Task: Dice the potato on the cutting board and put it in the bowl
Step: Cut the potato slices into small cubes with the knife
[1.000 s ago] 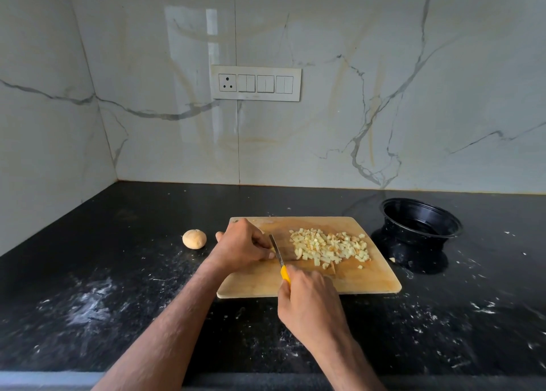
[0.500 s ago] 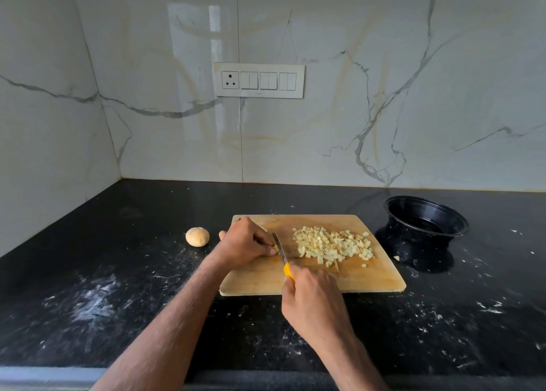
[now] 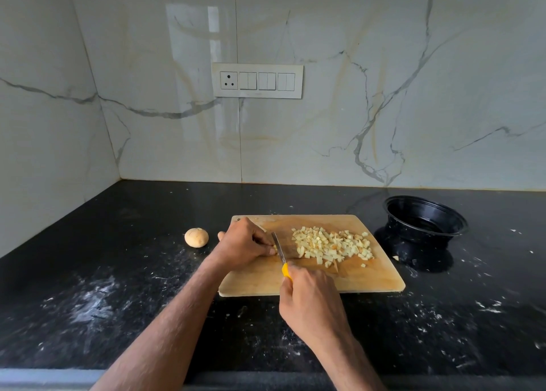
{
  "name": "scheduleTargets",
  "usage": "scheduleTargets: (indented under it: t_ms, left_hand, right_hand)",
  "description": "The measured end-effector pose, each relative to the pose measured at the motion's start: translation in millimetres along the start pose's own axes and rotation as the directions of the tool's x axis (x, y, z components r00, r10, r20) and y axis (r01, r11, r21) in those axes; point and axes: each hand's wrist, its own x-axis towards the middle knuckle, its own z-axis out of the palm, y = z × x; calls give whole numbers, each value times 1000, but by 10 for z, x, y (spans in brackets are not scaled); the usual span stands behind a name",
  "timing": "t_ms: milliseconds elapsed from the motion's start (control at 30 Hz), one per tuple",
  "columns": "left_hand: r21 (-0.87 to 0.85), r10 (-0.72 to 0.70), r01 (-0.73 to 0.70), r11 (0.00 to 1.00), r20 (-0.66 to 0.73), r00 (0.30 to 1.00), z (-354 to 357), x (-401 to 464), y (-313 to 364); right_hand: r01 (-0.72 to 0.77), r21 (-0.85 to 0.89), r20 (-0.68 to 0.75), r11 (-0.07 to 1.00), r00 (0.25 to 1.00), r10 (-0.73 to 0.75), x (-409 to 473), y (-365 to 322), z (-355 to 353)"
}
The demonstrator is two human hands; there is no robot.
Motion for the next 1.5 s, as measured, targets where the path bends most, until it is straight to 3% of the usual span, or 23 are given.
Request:
scheduleTargets:
  t_ms: [433,1167,1367,1500]
  left_hand:
    - [-10,23,-24,1000,-24,999,19,-6,23]
    - [-5,-140,140,990,-100,985,134,46,33]
    - [7,-103,105,994,-125,987,166,38,13]
    - [52,-32,38,998,-121,992,181,32,39]
  right_hand:
    - [-33,-77,-3,996,999,33,-7,-56,15]
    - [-32,-97,124,995,991,44,-54,-72,-101]
    - [-33,-115,145,993,988,50,-270,11,-296]
    - [-48,-80,61,996,997,53,-301,49,-445]
